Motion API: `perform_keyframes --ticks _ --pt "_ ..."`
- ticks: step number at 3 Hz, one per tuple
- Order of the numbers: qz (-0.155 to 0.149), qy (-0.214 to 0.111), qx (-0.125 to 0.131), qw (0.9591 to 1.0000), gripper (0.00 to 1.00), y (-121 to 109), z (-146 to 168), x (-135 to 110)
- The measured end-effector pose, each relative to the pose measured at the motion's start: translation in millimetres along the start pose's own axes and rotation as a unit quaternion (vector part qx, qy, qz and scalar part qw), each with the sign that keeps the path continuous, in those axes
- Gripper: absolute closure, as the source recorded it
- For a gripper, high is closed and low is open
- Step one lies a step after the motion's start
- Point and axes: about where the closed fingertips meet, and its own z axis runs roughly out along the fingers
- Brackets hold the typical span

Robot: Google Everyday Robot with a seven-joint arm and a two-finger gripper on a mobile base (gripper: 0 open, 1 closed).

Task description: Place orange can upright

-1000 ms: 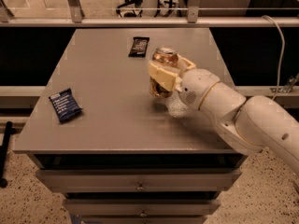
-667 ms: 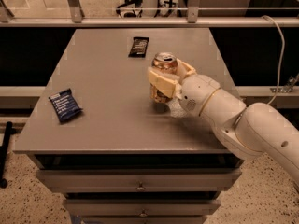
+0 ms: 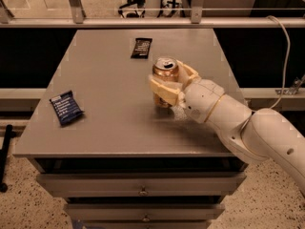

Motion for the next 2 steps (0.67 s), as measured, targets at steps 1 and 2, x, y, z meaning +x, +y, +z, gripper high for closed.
perform_keyframes --ticks 1,2 --pt "-0.033 0.0 -0.032 0.999 1.0 8 2 -2" --pt "-0.028 0.001 -0.068 0.9973 1.0 19 4 2"
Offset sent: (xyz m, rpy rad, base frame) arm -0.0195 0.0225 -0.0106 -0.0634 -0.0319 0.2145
